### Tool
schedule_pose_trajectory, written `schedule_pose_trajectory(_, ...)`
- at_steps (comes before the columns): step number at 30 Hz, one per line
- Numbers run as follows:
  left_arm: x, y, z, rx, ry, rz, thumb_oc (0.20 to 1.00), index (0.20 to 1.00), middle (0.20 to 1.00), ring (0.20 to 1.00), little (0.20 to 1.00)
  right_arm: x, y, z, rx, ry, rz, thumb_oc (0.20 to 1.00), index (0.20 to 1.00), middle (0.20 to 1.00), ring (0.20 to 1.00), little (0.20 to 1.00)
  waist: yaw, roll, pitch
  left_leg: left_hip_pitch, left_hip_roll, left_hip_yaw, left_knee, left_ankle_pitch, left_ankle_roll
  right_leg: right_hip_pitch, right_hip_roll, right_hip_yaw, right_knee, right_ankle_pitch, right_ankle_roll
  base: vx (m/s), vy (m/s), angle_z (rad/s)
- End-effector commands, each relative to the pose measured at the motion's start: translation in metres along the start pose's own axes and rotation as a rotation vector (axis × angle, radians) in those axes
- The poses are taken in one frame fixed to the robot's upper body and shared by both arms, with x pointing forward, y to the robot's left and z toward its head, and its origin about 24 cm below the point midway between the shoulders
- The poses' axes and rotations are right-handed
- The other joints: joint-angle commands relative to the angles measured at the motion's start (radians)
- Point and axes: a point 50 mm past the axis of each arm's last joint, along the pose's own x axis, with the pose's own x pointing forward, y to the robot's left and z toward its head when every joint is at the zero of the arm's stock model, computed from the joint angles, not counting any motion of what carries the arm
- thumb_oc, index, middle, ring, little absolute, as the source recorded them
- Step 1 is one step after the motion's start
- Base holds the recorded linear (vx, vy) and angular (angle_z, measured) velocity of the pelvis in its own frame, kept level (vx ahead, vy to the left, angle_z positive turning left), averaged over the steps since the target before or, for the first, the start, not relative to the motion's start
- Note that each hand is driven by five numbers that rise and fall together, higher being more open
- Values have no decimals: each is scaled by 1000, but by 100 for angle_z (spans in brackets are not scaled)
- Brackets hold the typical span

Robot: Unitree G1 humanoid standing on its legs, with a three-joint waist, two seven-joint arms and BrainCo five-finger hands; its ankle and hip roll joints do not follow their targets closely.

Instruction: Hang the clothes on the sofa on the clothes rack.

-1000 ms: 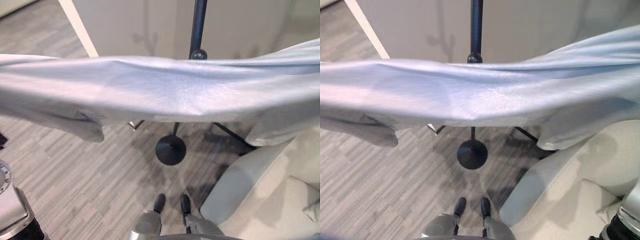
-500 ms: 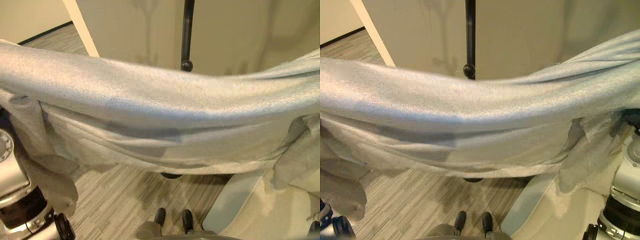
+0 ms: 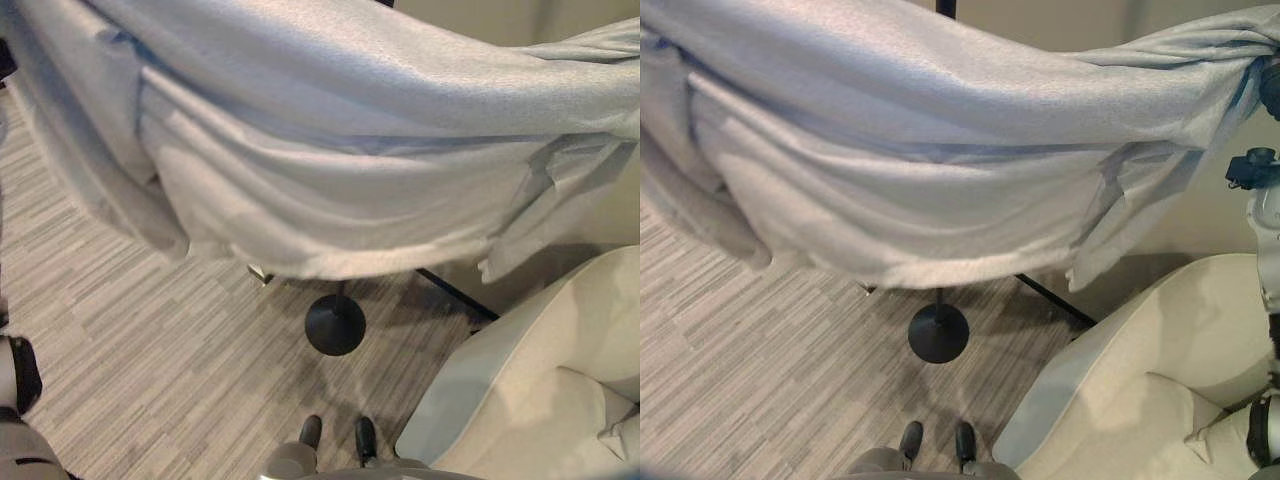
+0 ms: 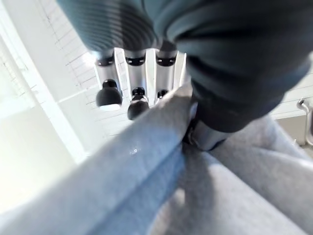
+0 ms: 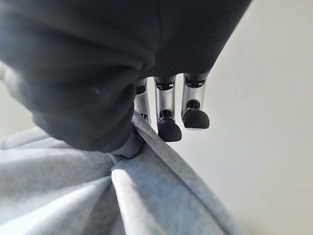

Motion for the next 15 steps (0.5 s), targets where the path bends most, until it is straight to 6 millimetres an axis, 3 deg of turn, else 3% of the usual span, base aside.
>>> schedule_pose_trajectory(1, 12, 3, 15, -51, -43, 42, 200, 200, 200, 200, 200, 17, -35, 15, 6, -59, -92, 200, 200, 200, 200, 200, 23, 9, -49, 30, 57, 23, -70, 0, 4, -11, -91, -16, 1, -19, 11, 14, -4, 4)
schedule_pose_trajectory(2, 13, 3, 16, -51, -43, 43, 200, 200, 200, 200, 200, 19, -35, 15, 7, -59, -93, 200, 200, 200, 200, 200, 23, 9, -49, 33, 58, 24, -70, -6, 5, -10, -91, -16, 1, -24, 10, -43, -10, 1)
schedule_pose_trajectory(3, 17, -22, 20, -55, -22, -26, 200, 200, 200, 200, 200, 29, -21, 6, 12, 20, -40, 200, 200, 200, 200, 200, 17, 4, -27, 27, 57, 24, -70, -7, 3, -14, -91, -12, 1, -21, 11, 0, 0, 0)
schedule_pose_trajectory(10, 23, -63, 18, -24, 56, -162, 200, 200, 200, 200, 200, 49, 9, 11, 71, 125, 50, 200, 200, 200, 200, 200, 5, -1, 18, 11, 60, 26, -70, -13, 3, -28, -82, -11, 1, -31, 10, -4, 1, 0)
schedule_pose_trajectory(15, 22, -72, 5, 20, 121, -208, 200, 200, 200, 200, 200, 58, 18, 12, 48, 168, 91, 200, 200, 200, 200, 200, 2, -4, 46, -8, 60, 26, -70, -9, 3, -46, -75, -10, 1, -34, 8, -31, 6, 0)
